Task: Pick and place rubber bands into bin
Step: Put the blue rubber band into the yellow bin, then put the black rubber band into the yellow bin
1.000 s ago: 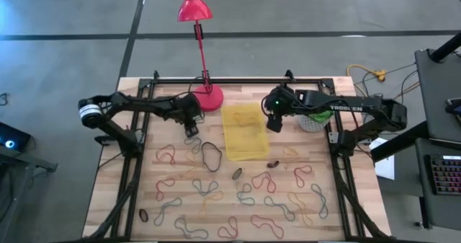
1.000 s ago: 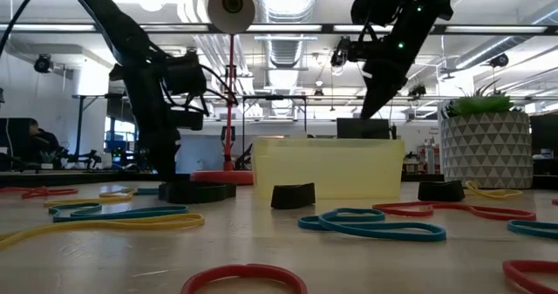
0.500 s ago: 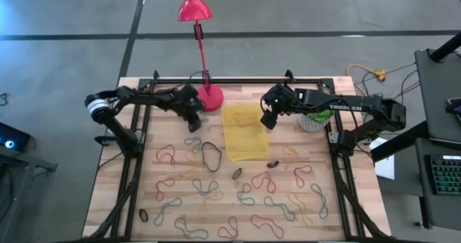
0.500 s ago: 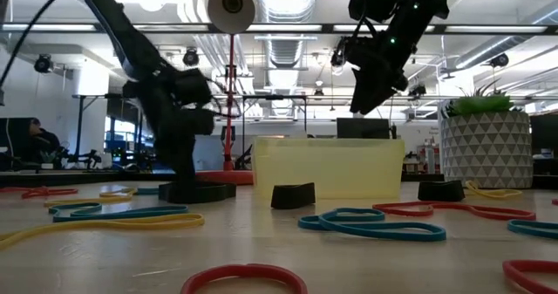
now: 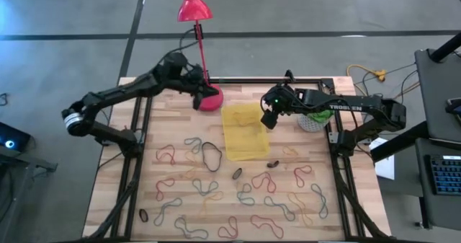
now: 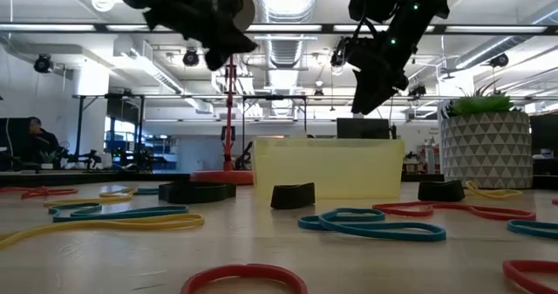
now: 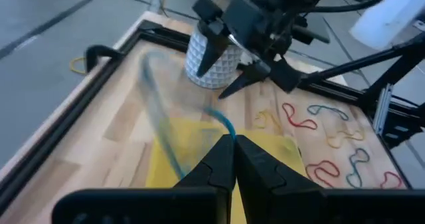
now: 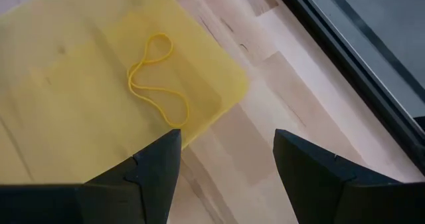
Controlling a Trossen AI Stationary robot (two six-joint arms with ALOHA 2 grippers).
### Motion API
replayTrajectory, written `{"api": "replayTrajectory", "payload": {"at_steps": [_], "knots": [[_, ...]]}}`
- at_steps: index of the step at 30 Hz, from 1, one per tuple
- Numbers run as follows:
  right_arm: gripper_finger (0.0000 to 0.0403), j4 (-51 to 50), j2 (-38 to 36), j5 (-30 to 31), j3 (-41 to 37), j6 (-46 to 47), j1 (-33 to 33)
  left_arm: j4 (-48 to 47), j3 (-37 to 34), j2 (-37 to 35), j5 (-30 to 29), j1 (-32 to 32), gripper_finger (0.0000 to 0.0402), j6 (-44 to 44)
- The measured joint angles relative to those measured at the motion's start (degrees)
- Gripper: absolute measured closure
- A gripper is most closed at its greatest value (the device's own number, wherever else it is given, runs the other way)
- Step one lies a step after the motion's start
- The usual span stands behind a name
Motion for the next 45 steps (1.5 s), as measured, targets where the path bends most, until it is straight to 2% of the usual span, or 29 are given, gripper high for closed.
{"api": "replayTrajectory", "payload": {"at_steps": [8,12,16,18,21,25,27,30,33,35,37,45], "knots": [[0.0177,-2.4,-0.5,0.1,0.0,-3.8,0.0,1.3,5.5,16.1,-0.8,-6.1,0.0401,-5.5],[0.0177,-6.8,-1.3,2.3,0.0,-4.7,0.0,-1.7,6.6,19.9,-3.9,-8.3,0.0382,-6.9],[0.0177,-8.6,-2.3,3.3,-0.2,-6.1,0.0,-6.9,7.0,18.2,-9.0,-9.0,0.0333,-6.8],[0.0177,-8.5,-2.7,3.3,-0.3,-7.4,0.0,-11.9,7.0,15.9,-10.7,-9.0,0.0307,-6.3],[0.0177,-7.9,-2.7,3.4,-0.3,-9.9,0.0,-21.5,6.8,10.6,-12.2,-9.2,0.0278,-1.2],[0.0177,-5.7,-2.6,3.0,-0.3,-13.8,0.0,-35.3,3.9,3.7,-15.0,-11.5,0.0263,9.0],[0.0177,-4.5,-2.5,2.8,-0.3,-15.5,0.0,-37.9,1.6,0.9,-18.1,-13.3,0.0262,10.2],[0.0177,-2.0,-2.2,2.6,-0.3,-17.1,0.0,-35.9,-3.4,-1.9,-19.5,-15.4,0.0262,6.1],[0.0177,0.1,-2.1,2.5,-0.3,-17.3,0.0,-27.1,-9.0,-1.8,-22.5,-17.1,0.0262,-2.9],[0.0177,0.8,-1.9,2.5,-0.3,-17.1,0.0,-21.0,-12.3,-0.9,-22.7,-17.8,0.0262,-5.0],[0.0177,0.8,-1.8,2.4,-0.3,-17.1,0.0,-17.3,-14.4,0.7,-23.3,-18.9,0.0262,-4.4],[0.0177,-0.4,-1.7,2.2,-0.5,-15.6,0.0,-15.7,-16.2,7.7,-28.1,-22.6,0.0262,4.2]]}}
